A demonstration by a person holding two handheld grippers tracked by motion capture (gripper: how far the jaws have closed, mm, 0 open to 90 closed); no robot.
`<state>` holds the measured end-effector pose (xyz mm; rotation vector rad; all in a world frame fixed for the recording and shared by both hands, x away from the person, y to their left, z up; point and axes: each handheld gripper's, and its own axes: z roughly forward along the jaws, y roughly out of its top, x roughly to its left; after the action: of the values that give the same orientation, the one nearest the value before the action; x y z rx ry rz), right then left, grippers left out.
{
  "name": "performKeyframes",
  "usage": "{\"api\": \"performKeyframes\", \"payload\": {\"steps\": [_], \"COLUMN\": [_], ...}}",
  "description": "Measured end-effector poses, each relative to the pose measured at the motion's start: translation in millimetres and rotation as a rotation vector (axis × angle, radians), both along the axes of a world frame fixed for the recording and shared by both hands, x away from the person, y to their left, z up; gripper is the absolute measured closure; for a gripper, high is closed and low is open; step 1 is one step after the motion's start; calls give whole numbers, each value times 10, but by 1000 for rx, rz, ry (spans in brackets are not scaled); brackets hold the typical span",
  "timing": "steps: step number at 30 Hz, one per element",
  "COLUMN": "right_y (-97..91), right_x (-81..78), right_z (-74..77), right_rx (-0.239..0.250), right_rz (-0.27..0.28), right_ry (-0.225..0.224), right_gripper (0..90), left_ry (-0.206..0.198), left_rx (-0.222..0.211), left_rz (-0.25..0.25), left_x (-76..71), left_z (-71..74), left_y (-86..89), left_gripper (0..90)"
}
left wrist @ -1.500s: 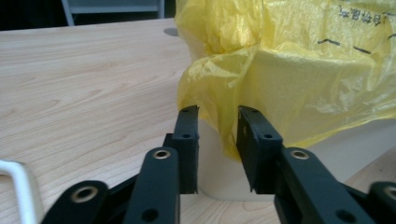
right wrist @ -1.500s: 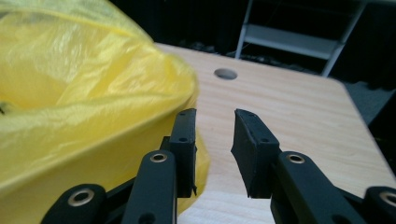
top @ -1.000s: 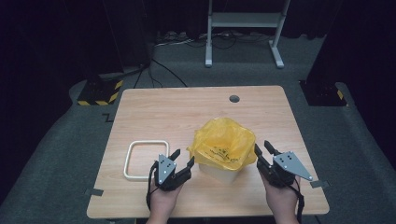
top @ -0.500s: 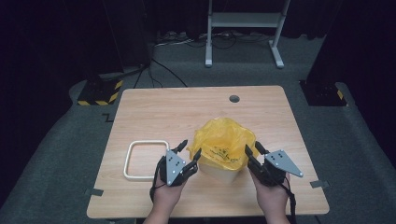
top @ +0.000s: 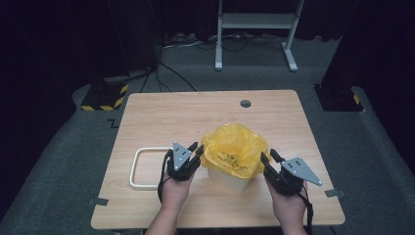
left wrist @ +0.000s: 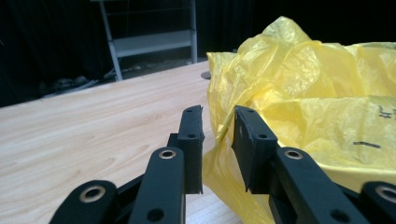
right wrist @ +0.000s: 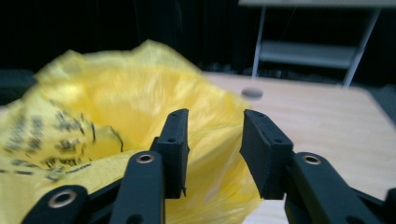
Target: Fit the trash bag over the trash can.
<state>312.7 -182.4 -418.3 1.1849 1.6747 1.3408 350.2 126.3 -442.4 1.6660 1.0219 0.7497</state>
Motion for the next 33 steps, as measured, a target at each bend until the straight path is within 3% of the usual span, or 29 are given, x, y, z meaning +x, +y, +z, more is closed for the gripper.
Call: {"api": "performKeyframes", "payload": {"steps": [2,5,10,14,17,21,26,28,30,33], "right_y": [-37,-74,-101,-44,-107,-241,-346,-345,-295,-217], "right_x": [-79,-132,-104,-40,53,237,181,131,108,120], "right_z": [29,-36,-234,-275,-279,-252,-73,10,62,47], "right_rx": [5,-31,-52,-94,-102,-147,-100,-66,-59,-52], "right_rz": [0,-15,-14,-8,-14,-13,-53,-38,-22,-3], "right_ry": [-20,-12,60,67,69,50,5,-22,-30,-13], "right_gripper": [638,647,653,661,680,679,664,653,650,647], "left_ry": [12,42,54,43,39,13,-19,-33,-51,-114], "left_rx": [15,25,21,26,10,18,-35,-50,-60,-75], "left_rz": [3,-2,-48,-90,-117,-159,-99,-87,-85,-117], "left_x": [22,59,37,-89,-247,-448,-526,-541,-561,-615], "left_z": [-18,-58,-117,-125,-139,-170,-114,-86,-61,16], "left_y": [-7,-4,-43,-120,-187,-313,-242,-202,-184,-184], "left_gripper": [737,740,747,766,776,765,678,625,560,514]}}
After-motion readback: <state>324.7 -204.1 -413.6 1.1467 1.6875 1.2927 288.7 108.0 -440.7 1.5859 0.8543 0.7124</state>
